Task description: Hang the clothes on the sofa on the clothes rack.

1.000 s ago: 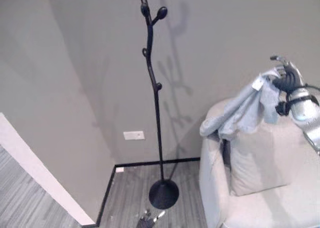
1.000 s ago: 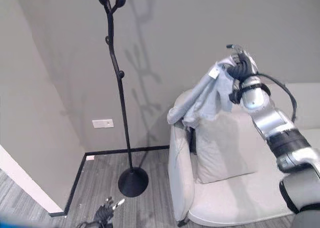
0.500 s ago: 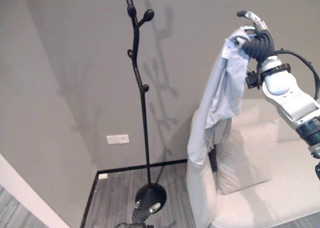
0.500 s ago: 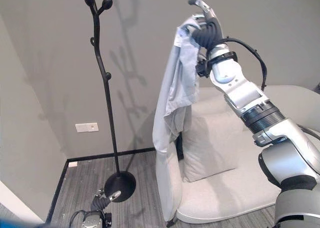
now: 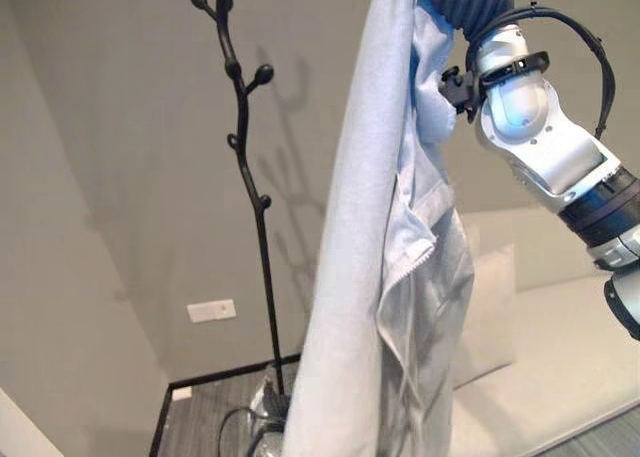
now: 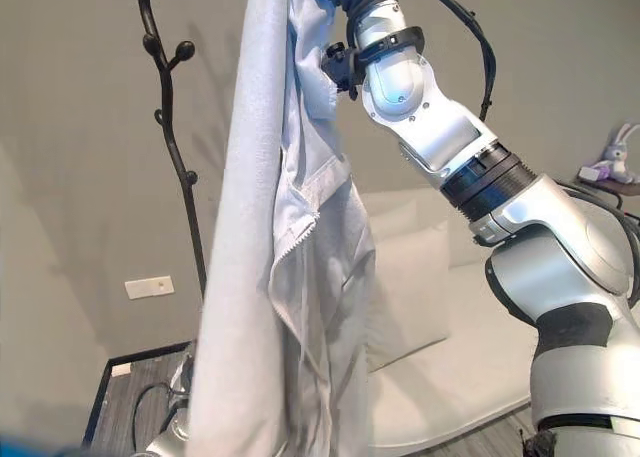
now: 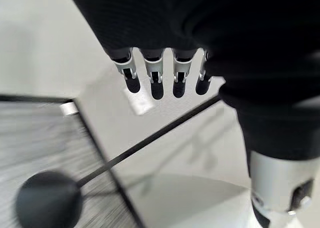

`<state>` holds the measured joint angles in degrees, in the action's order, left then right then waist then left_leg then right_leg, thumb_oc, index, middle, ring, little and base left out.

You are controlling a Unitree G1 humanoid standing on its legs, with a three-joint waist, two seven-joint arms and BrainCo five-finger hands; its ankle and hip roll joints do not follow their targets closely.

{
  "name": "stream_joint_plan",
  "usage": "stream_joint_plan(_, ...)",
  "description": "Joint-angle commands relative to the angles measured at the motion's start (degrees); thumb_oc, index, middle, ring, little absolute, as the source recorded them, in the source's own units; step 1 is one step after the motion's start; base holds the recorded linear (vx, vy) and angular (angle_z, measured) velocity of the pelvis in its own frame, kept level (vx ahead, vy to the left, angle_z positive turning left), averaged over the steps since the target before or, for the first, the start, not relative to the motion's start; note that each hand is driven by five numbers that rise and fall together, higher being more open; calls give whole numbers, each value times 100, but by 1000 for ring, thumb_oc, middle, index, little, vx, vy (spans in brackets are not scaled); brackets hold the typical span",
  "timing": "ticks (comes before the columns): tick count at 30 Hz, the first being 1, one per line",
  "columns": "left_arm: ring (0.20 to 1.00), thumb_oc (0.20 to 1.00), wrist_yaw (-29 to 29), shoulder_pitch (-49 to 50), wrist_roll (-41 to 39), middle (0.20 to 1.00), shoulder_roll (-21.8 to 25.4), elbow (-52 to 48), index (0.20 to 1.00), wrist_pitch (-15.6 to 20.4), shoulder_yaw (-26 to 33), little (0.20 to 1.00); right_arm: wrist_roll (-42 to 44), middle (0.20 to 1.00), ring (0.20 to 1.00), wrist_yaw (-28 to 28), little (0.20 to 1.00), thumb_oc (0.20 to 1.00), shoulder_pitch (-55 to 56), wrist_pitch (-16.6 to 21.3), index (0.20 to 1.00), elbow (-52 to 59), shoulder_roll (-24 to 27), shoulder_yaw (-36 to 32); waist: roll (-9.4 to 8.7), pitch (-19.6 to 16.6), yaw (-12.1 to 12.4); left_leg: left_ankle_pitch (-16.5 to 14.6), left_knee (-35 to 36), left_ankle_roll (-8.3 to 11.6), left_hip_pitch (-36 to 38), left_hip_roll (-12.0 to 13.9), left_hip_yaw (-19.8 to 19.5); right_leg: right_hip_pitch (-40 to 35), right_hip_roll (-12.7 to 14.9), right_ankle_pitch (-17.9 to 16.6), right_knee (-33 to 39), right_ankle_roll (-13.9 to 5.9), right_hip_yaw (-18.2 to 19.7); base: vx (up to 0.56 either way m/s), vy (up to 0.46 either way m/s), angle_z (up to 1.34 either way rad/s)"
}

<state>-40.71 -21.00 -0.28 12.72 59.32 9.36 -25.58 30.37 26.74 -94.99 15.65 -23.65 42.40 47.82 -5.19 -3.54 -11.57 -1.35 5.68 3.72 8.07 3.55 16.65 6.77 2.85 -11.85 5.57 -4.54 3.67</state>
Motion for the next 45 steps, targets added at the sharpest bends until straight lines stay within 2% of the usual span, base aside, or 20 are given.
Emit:
stream_joint_plan(1, 1000, 1000, -217, -538, -18, 1000, 248, 232, 1000, 250, 81, 1000, 457, 200, 200, 266, 200, 200, -1126, 206, 200, -1035, -166, -153, -220, 76, -57, -554, -68, -54, 364, -77, -252, -151, 39, 374, -296, -405, 309, 0, 0, 0)
stream_joint_plan(3, 1000, 1000, 72, -698, -549, 1000, -14, 86, 1000, 398, 81, 1000, 502, 200, 200, 234, 200, 200, -965, 184, 200, -797, -334, -203, -217, 52, -176, -569, -68, -66, 397, -72, -171, -133, 8, 344, -303, -412, 398, -3, -7, -4)
stream_joint_plan(4, 1000, 1000, 72, -698, -549, 1000, -14, 86, 1000, 398, 81, 1000, 502, 200, 200, 234, 200, 200, -965, 184, 200, -797, -334, -203, -217, 52, -176, -569, -68, -66, 397, -72, -171, -133, 8, 344, -303, -412, 398, -3, 4, -10)
stream_joint_plan(5, 1000, 1000, 389, -679, -1025, 1000, -166, -84, 1000, 581, 56, 1000, 453, 200, 200, 210, 200, 200, -890, 140, 200, -681, -390, -198, -202, 48, -214, -577, -68, -75, 416, -76, -140, -124, -10, 328, -307, -421, 442, 2, 10, -29)
stream_joint_plan(6, 1000, 1000, 930, -583, -1957, 1000, -399, -620, 1000, 906, 45, 1000, 356, 200, 200, 157, 200, 200, -616, 68, 200, -403, -445, -296, -183, 68, -249, -590, -68, -95, 436, -80, -102, -123, -30, 306, -306, -432, 498, -5, 20, -29)
stream_joint_plan(7, 1000, 1000, 1361, -414, -2366, 1000, -486, -1301, 1000, 1045, -79, 1000, 232, 200, 200, 81, 200, 200, -400, 10, 200, -149, -407, -316, -168, 98, -256, -597, -68, -114, 440, -83, -74, -112, -37, 285, -298, -443, 539, -7, 15, -23)
stream_joint_plan(9, 1000, 1000, 1567, -258, -2504, 1000, -495, -1638, 1000, 1078, -137, 1000, 164, 200, 200, 35, 200, 200, -284, 5, 200, 6, -324, -340, -163, 120, -243, -599, -68, -124, 444, -85, -61, -111, -38, 272, -296, -447, 551, -13, 10, -10)
stream_joint_plan(13, 1000, 1000, 1794, 175, -2263, 1000, -369, -2130, 1000, 968, -199, 1000, -2, 200, 200, -84, 200, 200, 40, -42, 200, 366, 18, -485, -187, 189, -150, -592, -68, -141, 420, -76, -73, -99, -26, 244, -276, -458, 557, -17, -1, -9)
stream_joint_plan(18, 1000, 1000, 1701, 279, -1813, 1000, -327, -1704, 1000, 804, -91, 1000, 52, 200, 200, -169, 200, 200, 168, 68, 200, 586, 338, -609, -176, 232, -86, -581, -68, -147, 393, -93, -130, -108, 8, 258, -276, -448, 492, -2, 0, 1)
stream_joint_plan(20, 1000, 1000, 1534, 308, -1344, 1000, -211, -1473, 1000, 710, -42, 1000, 126, 200, 200, -153, 200, 200, 52, 165, 200, 559, 510, -626, -155, 241, -61, -578, -68, -146, 377, -106, -175, -126, 37, 273, -283, -439, 446, -7, 7, 5)
stream_joint_plan(23, 1000, 1000, 1456, 337, -1156, 1000, -134, -1318, 1000, 654, -12, 1000, 186, 200, 200, -150, 200, 200, -46, 195, 200, 496, 553, -582, -138, 236, -43, -580, -68, -147, 375, -112, -198, -136, 51, 285, -289, -430, 413, 0, 8, 11)
stream_joint_plan(29, 1000, 1000, 1467, 425, -872, 1000, 23, -1236, 1000, 620, 1, 1000, 217, 200, 200, -198, 200, 200, -296, 169, 200, 114, 455, -476, -88, 238, 17, -565, -68, -154, 361, -121, -250, -155, 74, 302, -305, -417, 353, 0, 3, 4)
stream_joint_plan(33, 1000, 1000, 1527, 422, -972, 1000, 36, -1303, 1000, 652, -1, 1000, 147, 200, 200, -251, 200, 200, -267, 105, 200, 87, 321, -432, -86, 246, 25, -559, -68, -161, 355, -124, -250, -149, 74, 298, -311, -419, 357, 0, 0, 0)
stream_joint_plan(37, 1000, 1000, 1622, 220, -921, 1000, -70, -1522, 1000, 709, -299, 1000, 68, 200, 200, -296, 200, 200, -62, 89, 200, 298, 197, -461, -124, 277, -11, -555, -68, -162, 344, -122, -237, -140, 87, 282, -312, -438, 369, 0, 0, 0)
stream_joint_plan(40, 1000, 1000, 1531, -530, -443, 1000, -377, -1123, 1000, 537, -913, 1000, 232, 200, 200, -365, 200, 200, 142, 165, 200, 625, -102, -398, -148, 259, -204, -564, -68, -158, 346, -130, -201, -122, 95, 273, -319, -445, 412, 0, 0, 0)
stream_joint_plan(45, 1000, 1000, 1575, -1358, -524, 1000, -795, -472, 1000, 438, -1269, 1000, 446, 200, 200, -397, 200, 200, 108, 260, 200, 724, -441, -283, -120, 254, -455, -575, -68, -146, 354, -141, -151, -82, 88, 247, -339, -463, 480, -1, 5, -1)
